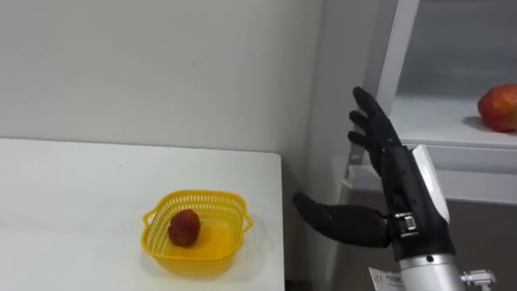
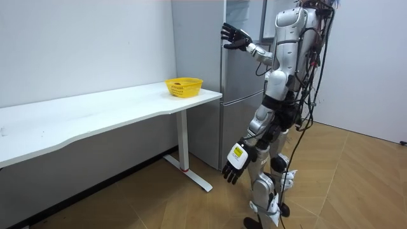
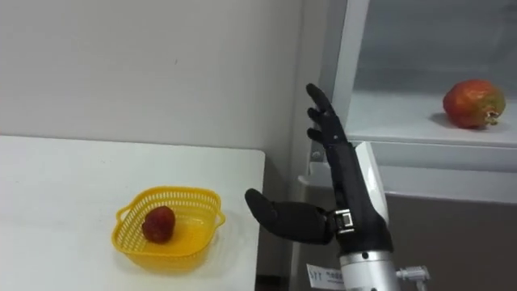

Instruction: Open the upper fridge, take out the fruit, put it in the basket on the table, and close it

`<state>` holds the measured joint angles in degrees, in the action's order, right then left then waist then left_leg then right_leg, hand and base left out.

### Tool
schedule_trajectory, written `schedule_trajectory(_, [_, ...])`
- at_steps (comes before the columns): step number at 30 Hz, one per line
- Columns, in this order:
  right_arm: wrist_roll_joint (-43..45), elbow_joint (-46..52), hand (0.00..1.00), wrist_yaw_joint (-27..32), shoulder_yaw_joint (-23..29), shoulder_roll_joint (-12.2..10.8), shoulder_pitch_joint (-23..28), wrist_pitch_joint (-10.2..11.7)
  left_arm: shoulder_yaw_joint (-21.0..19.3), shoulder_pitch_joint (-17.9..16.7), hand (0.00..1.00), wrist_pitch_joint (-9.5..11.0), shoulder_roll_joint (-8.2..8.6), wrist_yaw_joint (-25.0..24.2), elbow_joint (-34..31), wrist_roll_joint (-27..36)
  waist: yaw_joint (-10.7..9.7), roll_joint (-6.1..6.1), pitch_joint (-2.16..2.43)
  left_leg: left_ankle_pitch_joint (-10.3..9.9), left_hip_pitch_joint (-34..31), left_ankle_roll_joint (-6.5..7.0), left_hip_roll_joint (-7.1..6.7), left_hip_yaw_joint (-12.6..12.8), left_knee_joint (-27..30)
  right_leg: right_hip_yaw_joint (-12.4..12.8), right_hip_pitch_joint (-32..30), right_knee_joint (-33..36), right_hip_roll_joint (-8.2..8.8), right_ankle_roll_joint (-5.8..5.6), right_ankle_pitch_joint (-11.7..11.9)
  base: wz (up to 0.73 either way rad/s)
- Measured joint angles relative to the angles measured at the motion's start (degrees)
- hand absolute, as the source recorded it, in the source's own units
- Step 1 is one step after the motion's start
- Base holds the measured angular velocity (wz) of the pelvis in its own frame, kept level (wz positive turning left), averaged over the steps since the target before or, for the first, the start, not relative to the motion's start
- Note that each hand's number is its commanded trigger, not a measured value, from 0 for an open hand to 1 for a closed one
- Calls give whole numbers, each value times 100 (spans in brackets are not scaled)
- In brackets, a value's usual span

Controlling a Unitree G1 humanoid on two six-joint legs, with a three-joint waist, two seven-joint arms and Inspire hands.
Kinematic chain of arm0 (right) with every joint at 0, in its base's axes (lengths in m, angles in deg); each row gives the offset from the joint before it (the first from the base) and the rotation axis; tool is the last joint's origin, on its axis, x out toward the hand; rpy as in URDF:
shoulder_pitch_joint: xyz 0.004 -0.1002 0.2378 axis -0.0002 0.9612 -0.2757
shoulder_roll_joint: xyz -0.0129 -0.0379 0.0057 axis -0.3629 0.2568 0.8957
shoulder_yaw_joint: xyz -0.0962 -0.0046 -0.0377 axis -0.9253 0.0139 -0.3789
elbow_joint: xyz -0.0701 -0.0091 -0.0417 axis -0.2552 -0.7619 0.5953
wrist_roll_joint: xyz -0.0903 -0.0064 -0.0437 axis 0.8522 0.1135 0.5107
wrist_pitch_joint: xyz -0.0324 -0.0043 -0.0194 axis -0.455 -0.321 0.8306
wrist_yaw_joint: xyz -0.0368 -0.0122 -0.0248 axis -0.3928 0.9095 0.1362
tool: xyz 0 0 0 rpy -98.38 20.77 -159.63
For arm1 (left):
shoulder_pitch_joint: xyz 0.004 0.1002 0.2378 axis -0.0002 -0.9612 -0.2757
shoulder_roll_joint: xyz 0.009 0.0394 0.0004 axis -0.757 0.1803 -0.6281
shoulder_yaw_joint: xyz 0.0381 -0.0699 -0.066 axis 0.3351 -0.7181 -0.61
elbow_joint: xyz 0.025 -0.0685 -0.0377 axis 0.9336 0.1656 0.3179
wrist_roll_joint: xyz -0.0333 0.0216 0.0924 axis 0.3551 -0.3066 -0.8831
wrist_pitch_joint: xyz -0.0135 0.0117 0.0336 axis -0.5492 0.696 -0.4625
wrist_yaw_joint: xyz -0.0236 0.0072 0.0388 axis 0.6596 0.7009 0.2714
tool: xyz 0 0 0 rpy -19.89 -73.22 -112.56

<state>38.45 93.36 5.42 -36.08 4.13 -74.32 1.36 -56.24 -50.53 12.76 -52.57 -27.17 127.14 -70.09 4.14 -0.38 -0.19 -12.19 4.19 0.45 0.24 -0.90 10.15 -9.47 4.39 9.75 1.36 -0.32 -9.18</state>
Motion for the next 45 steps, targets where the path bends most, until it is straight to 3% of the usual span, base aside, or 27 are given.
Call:
schedule_trajectory(3, [211,190,0,59,14,1,136,37,86,-47,0,37,-1,-2,41,0,-44,50,16,2,-9,1,7,25,4,29,-43,-3,-9,0,0,-5])
schedule_trajectory(13, [470,270,0,365,100,-10,311,252,89,-96,0,182,-1,-11,313,0,-140,39,16,3,38,0,13,75,1,154,-47,-3,-19,0,0,-4])
schedule_trajectory(22, [497,480,0,797,399,27,364,499,89,-107,0,252,-8,56,281,2,-237,-67,31,3,41,0,19,63,-30,147,-33,0,-34,6,3,0])
schedule_trajectory(28, [455,415,0,1207,1021,76,360,516,-48,-104,0,299,-23,84,276,-25,-231,-188,-8,3,50,0,20,62,-25,134,-18,-4,-34,5,3,0])
schedule_trajectory(33, [416,91,0,1504,1615,212,200,472,-94,-136,0,243,-48,43,282,-9,-253,-233,-36,3,45,0,14,48,-26,105,-19,-6,-26,4,2,0])
schedule_trajectory(40, [281,-1064,0,1757,1707,637,-625,336,-94,-164,0,137,-115,-83,-34,-8,-254,-378,-71,4,32,-3,19,50,-11,79,-31,5,-26,3,-1,0])
schedule_trajectory(45, [148,-1734,0,1845,1868,951,-1149,99,-195,-279,0,-10,-274,-231,-226,-23,-234,-586,8,5,-45,-2,-1,-69,43,-80,-50,-1,-3,2,-2,12])
